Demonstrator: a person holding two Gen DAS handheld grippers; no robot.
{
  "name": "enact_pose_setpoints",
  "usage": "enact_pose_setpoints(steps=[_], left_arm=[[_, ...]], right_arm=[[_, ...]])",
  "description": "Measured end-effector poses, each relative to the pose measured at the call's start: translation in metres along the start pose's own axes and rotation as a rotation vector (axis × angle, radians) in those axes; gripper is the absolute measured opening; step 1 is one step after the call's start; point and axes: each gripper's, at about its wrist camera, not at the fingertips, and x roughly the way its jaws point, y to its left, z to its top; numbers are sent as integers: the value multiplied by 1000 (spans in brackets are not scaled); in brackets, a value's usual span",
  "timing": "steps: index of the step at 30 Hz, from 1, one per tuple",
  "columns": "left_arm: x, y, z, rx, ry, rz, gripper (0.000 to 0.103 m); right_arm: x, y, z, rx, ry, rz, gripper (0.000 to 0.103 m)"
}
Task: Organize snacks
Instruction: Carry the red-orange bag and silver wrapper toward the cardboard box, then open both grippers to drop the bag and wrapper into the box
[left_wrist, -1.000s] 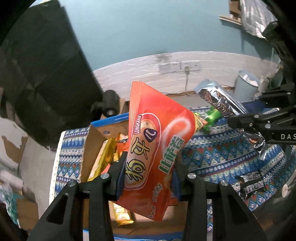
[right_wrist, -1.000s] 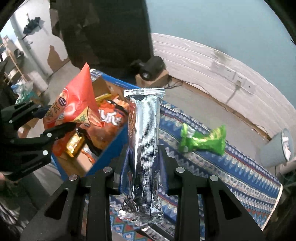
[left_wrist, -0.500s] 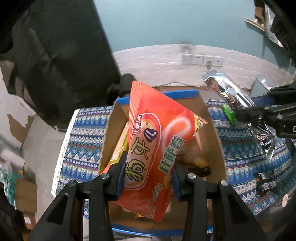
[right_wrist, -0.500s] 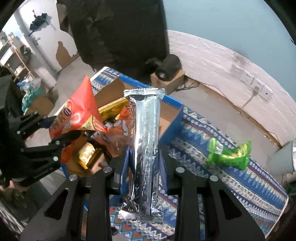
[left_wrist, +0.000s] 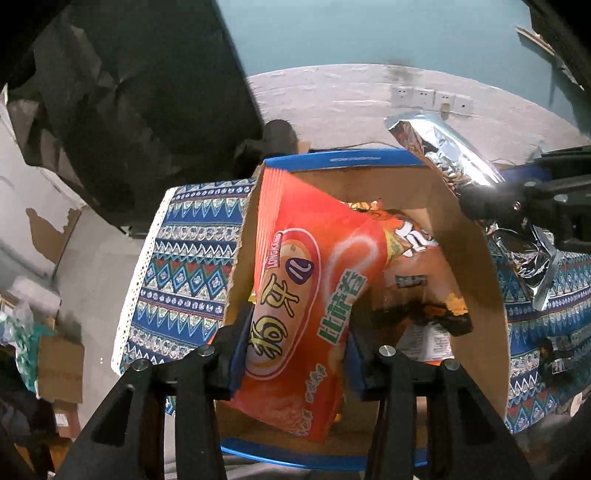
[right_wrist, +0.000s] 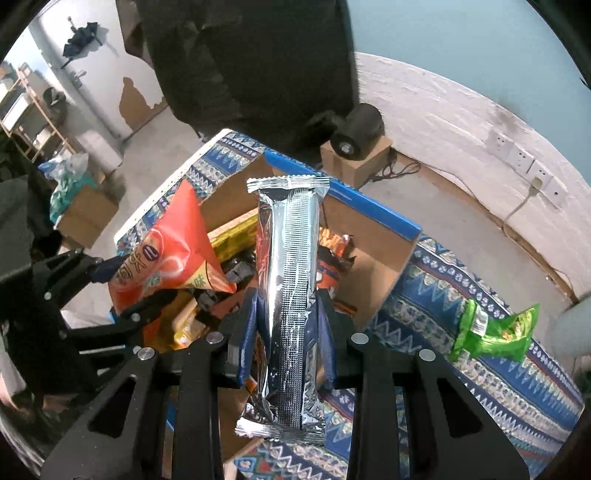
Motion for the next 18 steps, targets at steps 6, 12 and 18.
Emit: enact_pose_setpoints(steps=[6, 12, 18], left_arm=[[-1, 7, -1, -25, -1, -5, 66], [-9, 11, 1, -48, -19, -51, 66], [-16, 4, 2, -30, -34, -75, 68]], right_arm=[[8, 2, 5, 22, -1, 19, 30], [6, 0, 4, 22, -7, 3, 42], [-7, -9, -3, 27, -17, -12, 57]])
